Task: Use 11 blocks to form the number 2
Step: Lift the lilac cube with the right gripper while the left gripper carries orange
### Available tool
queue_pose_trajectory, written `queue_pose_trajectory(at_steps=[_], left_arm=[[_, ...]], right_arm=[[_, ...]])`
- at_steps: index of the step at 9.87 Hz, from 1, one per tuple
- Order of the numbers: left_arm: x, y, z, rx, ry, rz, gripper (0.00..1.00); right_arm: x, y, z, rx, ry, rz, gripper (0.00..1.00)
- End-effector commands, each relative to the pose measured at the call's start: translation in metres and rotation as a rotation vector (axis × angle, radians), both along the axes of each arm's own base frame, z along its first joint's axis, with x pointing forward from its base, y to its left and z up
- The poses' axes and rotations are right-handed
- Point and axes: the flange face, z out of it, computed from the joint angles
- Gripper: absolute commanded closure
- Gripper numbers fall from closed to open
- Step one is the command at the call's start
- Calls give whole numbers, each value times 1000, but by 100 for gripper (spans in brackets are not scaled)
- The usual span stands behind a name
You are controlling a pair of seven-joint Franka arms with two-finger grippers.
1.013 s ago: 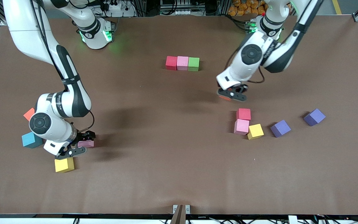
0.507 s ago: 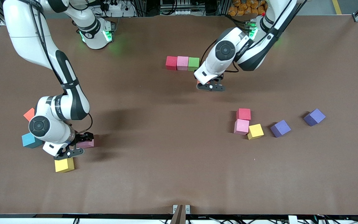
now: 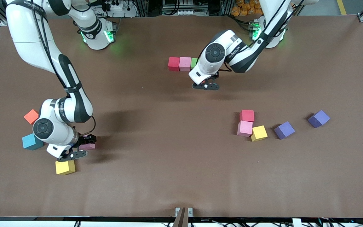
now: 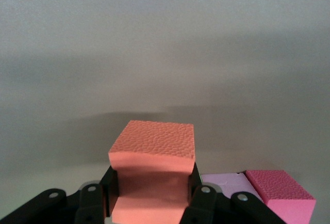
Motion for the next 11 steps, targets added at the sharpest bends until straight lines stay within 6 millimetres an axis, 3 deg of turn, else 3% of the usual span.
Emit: queue_pose_trajectory(at_steps=[1,3,7,11], left_arm=[[1,-4,-2,23,-12,-5,100],[-3,-6,-9,39,-10,-4,100],[-9,-23,-16,59,-23,-3,100],[-22,-31,-24,88,-43,-39,100]], right_arm=[[-2,4,2,24,0,4,67],[-2,15,5,29,3,30,82],[-2,55,34,74,44,32,82],[-17,113,49,87,57,-7,81]])
